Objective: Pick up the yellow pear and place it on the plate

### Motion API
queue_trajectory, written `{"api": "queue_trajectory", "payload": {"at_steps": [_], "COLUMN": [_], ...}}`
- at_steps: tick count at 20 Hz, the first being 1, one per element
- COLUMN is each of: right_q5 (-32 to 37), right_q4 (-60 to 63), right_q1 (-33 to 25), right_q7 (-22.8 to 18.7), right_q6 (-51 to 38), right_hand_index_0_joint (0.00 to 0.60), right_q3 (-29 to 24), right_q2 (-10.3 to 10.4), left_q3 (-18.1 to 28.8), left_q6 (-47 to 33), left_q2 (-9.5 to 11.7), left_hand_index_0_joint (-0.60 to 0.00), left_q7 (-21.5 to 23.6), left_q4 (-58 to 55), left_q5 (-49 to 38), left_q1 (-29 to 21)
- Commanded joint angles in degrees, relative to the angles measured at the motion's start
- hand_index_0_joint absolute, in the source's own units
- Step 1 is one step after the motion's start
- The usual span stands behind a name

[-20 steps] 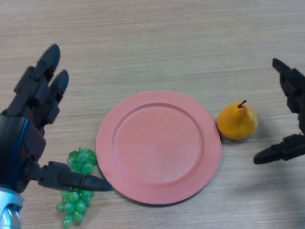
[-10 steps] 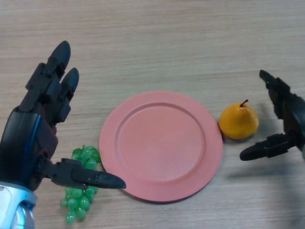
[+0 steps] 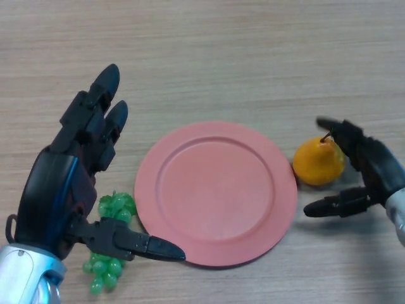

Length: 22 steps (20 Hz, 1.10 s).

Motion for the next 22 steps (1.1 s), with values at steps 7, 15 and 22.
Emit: {"api": "queue_trajectory", "payload": {"at_steps": [7,15,22], "right_q5": [-5.09,17.55,17.24], "right_q4": [-21.71,-57.08,-54.19], "right_q1": [1.11,15.43,17.94], "right_q7": [-8.25,6.9,3.85], "right_q6": [-1.54,21.73,27.88], "right_hand_index_0_joint": [0.6,0.6,0.6], "right_q3": [-4.55,0.34,10.23], "right_q2": [-4.23,9.52,10.31], "left_q3": [0.47,0.45,2.72], "left_q6": [-7.48,-8.51,-9.1], "left_q2": [0.16,0.23,-0.11], "left_hand_index_0_joint": [0.0,0.0,0.0], "left_q7": [4.0,5.17,4.0], "left_q4": [-2.88,-4.82,-7.86], "left_q5": [1.69,1.22,1.55], "left_q1": [-0.17,1.94,5.51]}}
